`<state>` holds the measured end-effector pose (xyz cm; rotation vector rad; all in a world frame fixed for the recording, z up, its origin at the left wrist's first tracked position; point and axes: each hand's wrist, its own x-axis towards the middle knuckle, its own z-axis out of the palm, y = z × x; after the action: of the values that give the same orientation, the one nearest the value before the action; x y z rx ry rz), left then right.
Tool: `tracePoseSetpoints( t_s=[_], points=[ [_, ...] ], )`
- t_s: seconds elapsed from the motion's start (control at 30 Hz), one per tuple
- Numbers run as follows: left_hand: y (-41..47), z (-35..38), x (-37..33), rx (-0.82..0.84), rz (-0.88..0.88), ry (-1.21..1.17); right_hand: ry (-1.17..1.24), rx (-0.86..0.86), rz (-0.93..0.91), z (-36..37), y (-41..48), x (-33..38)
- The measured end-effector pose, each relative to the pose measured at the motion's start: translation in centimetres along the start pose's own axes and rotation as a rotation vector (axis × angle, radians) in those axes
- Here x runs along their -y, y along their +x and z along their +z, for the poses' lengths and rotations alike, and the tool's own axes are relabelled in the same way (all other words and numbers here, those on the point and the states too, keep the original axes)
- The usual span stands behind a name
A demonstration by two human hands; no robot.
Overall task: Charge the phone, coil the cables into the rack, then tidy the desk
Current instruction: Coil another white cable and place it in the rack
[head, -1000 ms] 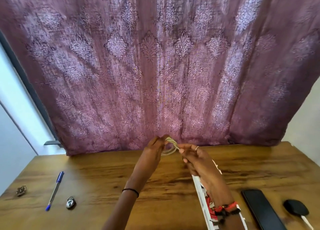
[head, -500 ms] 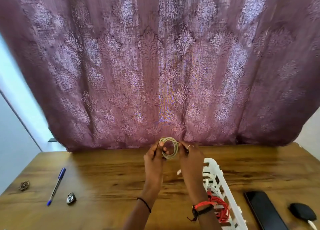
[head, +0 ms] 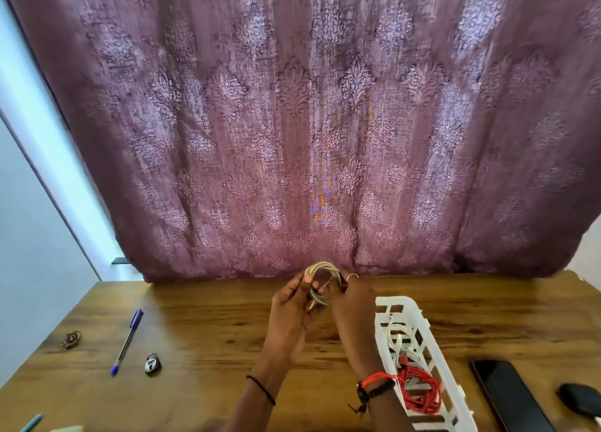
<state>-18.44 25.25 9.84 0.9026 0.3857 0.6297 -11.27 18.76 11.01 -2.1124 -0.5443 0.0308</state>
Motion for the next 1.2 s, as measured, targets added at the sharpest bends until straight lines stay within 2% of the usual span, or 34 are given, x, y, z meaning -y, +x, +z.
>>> tracePoseSetpoints(
  t_s=[0.1,0.2,0.43,0.63,0.8,0.93,1.0,1.1,1.2],
  points=[
    [-0.6,-0.9,-0.5,0.079,-0.034,0.107,0.072,-0.01,-0.021,0.1,-0.4,0.1],
    [-1.0,-2.0,-1.1,0.104,-0.028,0.11,0.272,0.086,-0.005,0.0,-0.6,0.4],
    [-1.2,-3.1,-1.2,-0.079,0.06,0.452,0.482,0.339,0.092,-0.2,0.4,-0.1],
    [-1.2,-3.4,-1.1,-0.056,0.04,0.466,0.533,0.416,0.101,-0.9,0.5,-0.5],
    [-1.0,-3.2,-0.9,-0.099,0.151,0.543,0.65,0.511,0.088,-1.3,0.6,-0.4],
    [-0.7,-3.1,-0.6,-0.097,0.302,0.666,0.881,0.591,0.152,-1.7,0.7,-0.2],
    [-0.8,-2.8,-0.4,-0.089,0.316,0.652,0.979,0.625,0.191,-2.0,0.7,0.0],
    [-0.9,-2.4,-0.4,-0.069,0.315,0.595,1.078,0.61,0.264,-2.1,1.0,-0.1],
    [-0.9,-1.9,-0.6,-0.104,0.323,0.53,0.918,0.468,0.253,-1.8,1.3,-0.6]
  ],
)
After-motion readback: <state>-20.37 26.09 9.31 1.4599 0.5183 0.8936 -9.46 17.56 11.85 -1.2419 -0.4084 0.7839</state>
